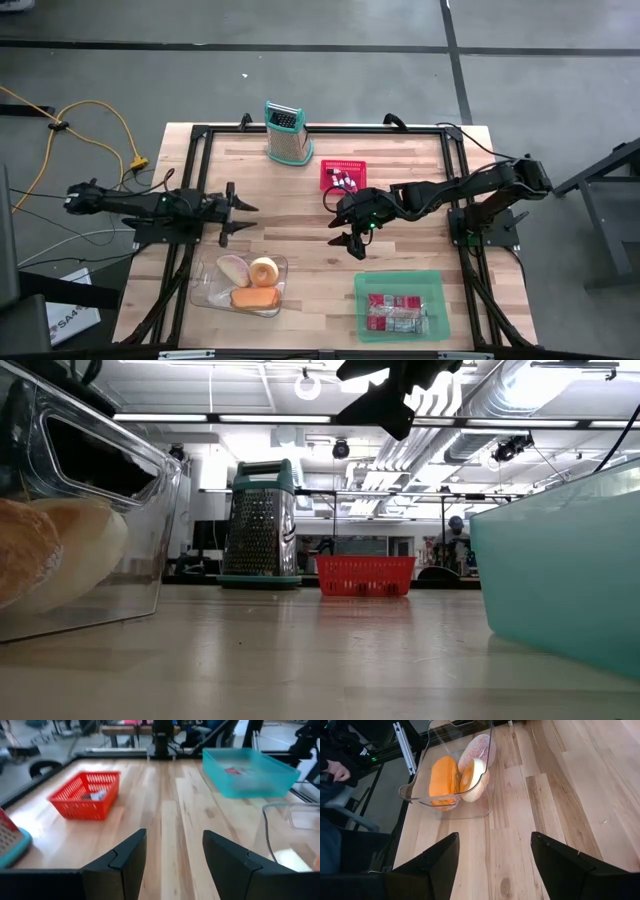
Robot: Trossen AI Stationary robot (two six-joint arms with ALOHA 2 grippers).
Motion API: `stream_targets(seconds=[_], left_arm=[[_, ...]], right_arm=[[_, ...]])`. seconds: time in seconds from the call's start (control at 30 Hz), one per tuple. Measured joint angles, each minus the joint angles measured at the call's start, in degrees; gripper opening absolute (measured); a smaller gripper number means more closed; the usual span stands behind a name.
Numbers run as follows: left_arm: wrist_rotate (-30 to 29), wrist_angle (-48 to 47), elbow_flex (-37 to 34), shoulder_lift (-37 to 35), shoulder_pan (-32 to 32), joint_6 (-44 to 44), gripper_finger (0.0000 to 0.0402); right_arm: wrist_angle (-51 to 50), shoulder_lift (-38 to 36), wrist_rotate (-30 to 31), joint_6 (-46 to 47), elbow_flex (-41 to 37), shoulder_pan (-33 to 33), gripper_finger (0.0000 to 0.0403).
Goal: Pick & Place Food Item
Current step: Return to Home Position
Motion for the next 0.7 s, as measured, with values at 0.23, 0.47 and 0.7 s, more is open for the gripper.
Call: stream_targets(seconds=[0.23, 0.47, 0.7], left_arm=[[3.3, -0.5, 0.0, 1.5, 2.2, -0.6, 0.0187], [3.3, -0.5, 0.0, 1.5, 3.4, -0.2, 0.0187], [3.2, -0.4, 0.0, 1.5, 3.3, -0.2, 0.0187]], right_arm=[[0.0, 0.0, 0.0, 0.0, 0.0, 0.0, 0.0236], [0.0, 0.0, 0.0, 0.0, 0.0, 0.0, 0.0236], [0.0, 0.0, 0.0, 0.0, 0.0, 0.0, 0.0236]])
